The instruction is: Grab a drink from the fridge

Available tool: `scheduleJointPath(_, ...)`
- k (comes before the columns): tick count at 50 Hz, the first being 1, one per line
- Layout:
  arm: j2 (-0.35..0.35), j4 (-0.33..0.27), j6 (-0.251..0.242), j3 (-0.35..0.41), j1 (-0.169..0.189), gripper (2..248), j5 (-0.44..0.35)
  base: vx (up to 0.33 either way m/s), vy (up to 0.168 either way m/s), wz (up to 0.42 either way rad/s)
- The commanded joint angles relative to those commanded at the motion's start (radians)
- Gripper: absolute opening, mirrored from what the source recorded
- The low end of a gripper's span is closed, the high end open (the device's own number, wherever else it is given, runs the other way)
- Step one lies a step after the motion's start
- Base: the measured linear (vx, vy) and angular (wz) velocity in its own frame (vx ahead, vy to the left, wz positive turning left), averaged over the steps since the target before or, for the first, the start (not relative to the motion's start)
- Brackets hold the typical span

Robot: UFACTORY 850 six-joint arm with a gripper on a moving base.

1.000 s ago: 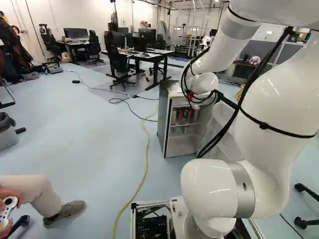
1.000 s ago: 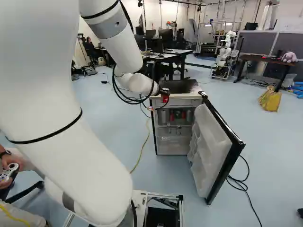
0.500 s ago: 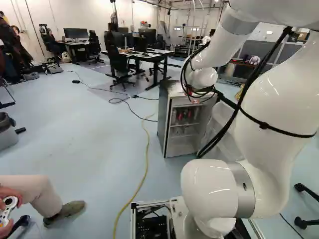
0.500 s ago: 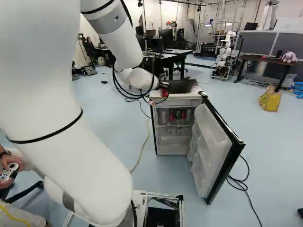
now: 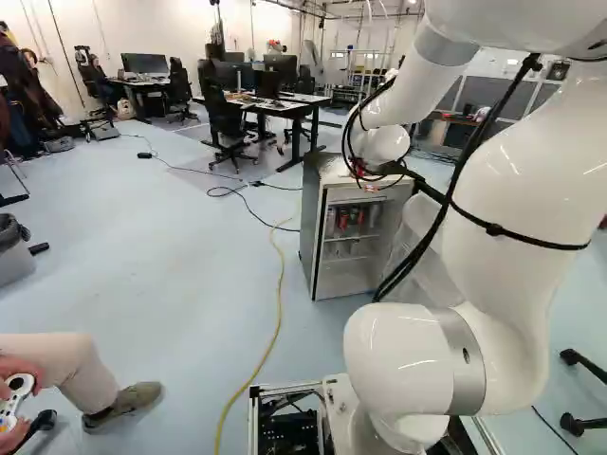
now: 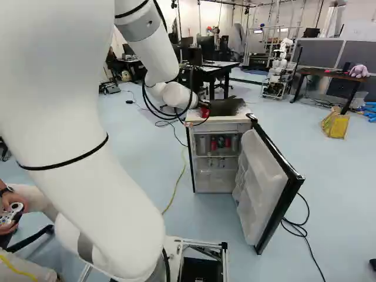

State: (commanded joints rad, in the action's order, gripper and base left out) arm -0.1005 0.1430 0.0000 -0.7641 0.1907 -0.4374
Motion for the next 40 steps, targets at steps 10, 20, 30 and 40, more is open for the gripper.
scheduleJointPath(10, -0.022, 0.0, 0.0, -0.024, -0.003, 88, 0.0, 0.0, 0.0, 0.0)
scheduleJointPath(20, -0.043, -0.001, 0.0, -0.047, -0.004, 88, 0.001, 0.0, 0.0, 0.0)
scheduleJointPath(30, -0.062, -0.015, 0.0, -0.068, -0.001, 88, 0.007, 0.0, 0.0, 0.0)
scheduleJointPath(40, -0.081, -0.037, 0.0, -0.089, 0.003, 88, 0.015, 0.0, 0.0, 0.0)
